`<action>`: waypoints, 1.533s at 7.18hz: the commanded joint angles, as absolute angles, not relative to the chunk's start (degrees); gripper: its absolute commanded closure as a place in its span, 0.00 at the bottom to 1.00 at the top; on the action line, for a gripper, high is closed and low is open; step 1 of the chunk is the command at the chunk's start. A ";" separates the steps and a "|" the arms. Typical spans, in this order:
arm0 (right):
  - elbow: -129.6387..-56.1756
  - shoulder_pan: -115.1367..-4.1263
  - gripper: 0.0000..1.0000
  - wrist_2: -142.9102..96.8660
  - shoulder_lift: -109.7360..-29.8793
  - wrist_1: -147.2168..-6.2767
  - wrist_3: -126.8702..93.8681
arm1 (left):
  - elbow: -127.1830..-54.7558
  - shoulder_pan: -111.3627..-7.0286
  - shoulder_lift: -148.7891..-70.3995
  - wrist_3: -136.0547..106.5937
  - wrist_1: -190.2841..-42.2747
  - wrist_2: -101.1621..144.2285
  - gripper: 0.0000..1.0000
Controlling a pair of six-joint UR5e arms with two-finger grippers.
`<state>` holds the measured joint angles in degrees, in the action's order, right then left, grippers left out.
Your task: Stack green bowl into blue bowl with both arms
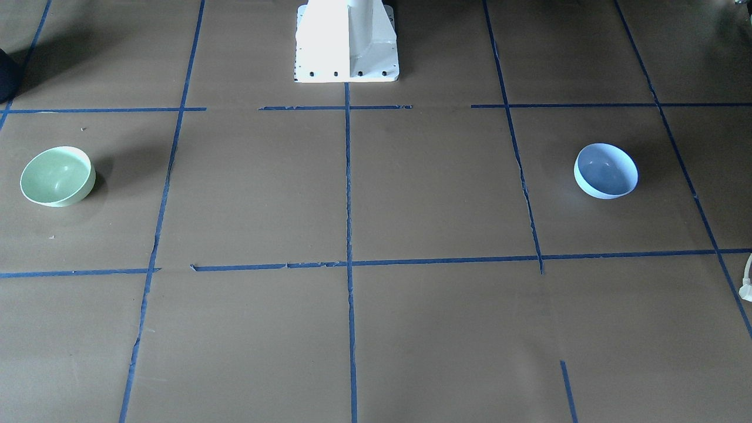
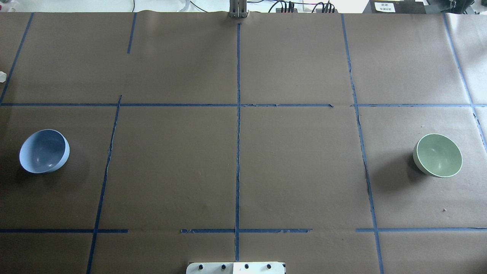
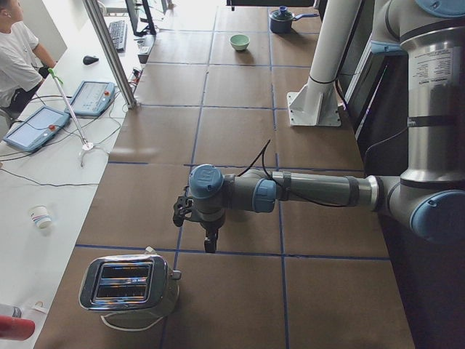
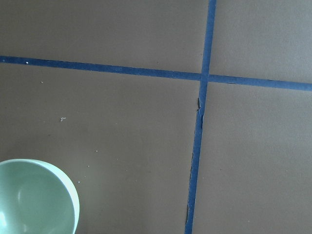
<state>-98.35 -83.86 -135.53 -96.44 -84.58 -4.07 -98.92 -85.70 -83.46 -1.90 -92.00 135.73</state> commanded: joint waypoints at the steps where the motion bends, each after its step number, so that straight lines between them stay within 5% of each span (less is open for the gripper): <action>1: -98.52 -82.19 0.00 -135.44 -96.42 -84.55 -4.30 | -98.96 -80.27 -83.50 -4.37 -93.25 138.85 0.00; 9: -98.26 -81.21 0.00 -135.79 -97.12 -80.16 -4.39 | -88.16 -61.36 -85.07 -35.94 -125.59 138.16 0.00; 10: -98.26 -81.21 0.00 -135.79 -97.21 -80.07 -4.39 | -88.15 -59.35 -85.86 -39.34 -125.68 138.16 0.04; 11: -98.17 -81.21 0.00 -135.79 -97.12 -80.07 -4.39 | -88.15 -57.93 -86.48 -40.24 -125.68 138.08 0.26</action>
<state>-98.23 -81.21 -135.78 -97.12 -80.10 -4.39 -88.31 -59.81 -85.66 -38.32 -125.47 138.15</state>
